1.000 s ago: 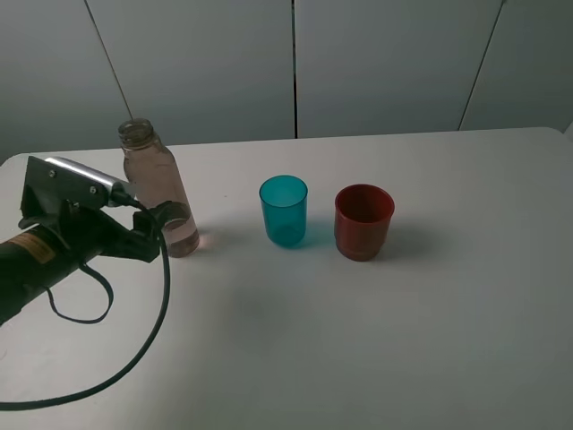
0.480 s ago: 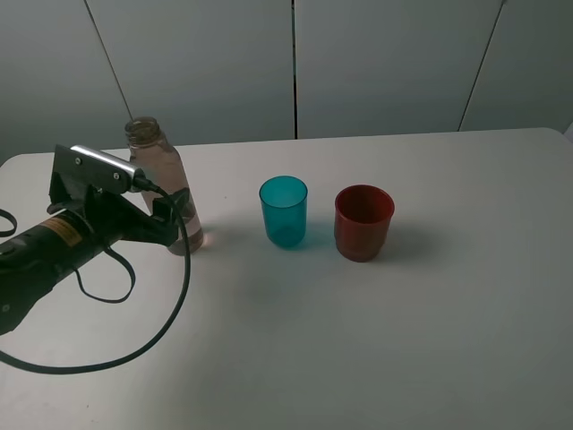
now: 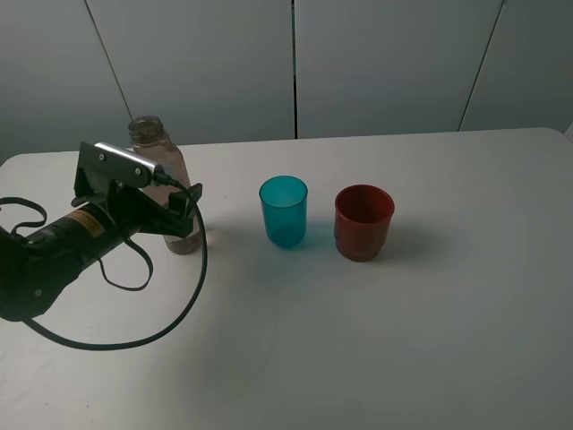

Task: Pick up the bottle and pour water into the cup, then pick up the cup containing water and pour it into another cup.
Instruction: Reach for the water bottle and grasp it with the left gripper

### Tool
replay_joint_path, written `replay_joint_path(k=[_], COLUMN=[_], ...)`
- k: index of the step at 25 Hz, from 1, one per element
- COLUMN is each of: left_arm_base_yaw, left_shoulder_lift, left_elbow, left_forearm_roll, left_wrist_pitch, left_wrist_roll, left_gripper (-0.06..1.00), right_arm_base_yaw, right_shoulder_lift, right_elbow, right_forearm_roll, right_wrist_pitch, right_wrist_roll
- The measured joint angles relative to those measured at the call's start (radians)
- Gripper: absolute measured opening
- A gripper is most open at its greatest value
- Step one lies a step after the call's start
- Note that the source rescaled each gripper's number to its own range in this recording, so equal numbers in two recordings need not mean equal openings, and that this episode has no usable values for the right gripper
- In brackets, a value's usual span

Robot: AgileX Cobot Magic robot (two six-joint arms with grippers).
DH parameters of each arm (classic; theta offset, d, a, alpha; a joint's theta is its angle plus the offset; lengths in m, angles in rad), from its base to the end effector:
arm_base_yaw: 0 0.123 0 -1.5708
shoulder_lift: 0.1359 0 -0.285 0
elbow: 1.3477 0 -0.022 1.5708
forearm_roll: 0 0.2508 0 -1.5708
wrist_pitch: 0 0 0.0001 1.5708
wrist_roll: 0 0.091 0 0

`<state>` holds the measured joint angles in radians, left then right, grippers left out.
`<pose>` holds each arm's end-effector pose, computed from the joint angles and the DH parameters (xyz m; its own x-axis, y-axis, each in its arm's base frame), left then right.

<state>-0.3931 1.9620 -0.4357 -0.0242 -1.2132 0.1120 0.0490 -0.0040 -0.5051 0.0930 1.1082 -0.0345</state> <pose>0.2657 -0.1079 0.1031 -0.1684 0.1817 -0.9688 0.3820 0.9181 0.1058 -0.0086 0.0072 0.2752 -0.4886 -0.0169 -0.8724 -0.1178 0.9919 0.0468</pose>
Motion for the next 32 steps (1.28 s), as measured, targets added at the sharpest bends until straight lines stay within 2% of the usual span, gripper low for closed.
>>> replay_joint_path(k=[13, 14, 15, 16, 17, 18, 27, 32], left_arm_base_yaw=[0.000, 0.000, 0.000, 0.000, 0.000, 0.000, 0.000, 0.000], left_shoulder_lift=[0.104, 0.106, 0.106, 0.106, 0.106, 0.106, 0.106, 0.106], left_elbow=[-0.090, -0.091, -0.091, -0.091, -0.091, -0.091, -0.091, -0.091], left_forearm_roll=[0.000, 0.000, 0.000, 0.000, 0.000, 0.002, 0.006, 0.035], left_wrist_pitch=[0.002, 0.002, 0.002, 0.002, 0.002, 0.002, 0.002, 0.002], left_wrist_roll=[0.021, 0.021, 0.021, 0.021, 0.021, 0.021, 0.021, 0.025], left_gripper=[0.98, 0.91, 0.72, 0.44, 0.10, 0.03, 0.02, 0.01], right_arm_base_yaw=[0.000, 0.000, 0.000, 0.000, 0.000, 0.000, 0.000, 0.000], right_shoulder_lift=[0.000, 0.000, 0.000, 0.000, 0.000, 0.000, 0.000, 0.000], right_elbow=[0.000, 0.000, 0.000, 0.000, 0.000, 0.000, 0.000, 0.000], right_forearm_roll=[0.000, 0.000, 0.000, 0.000, 0.000, 0.000, 0.000, 0.000], right_wrist_pitch=[0.000, 0.000, 0.000, 0.000, 0.000, 0.000, 0.000, 0.000], right_wrist_roll=[0.000, 0.000, 0.000, 0.000, 0.000, 0.000, 0.000, 0.000])
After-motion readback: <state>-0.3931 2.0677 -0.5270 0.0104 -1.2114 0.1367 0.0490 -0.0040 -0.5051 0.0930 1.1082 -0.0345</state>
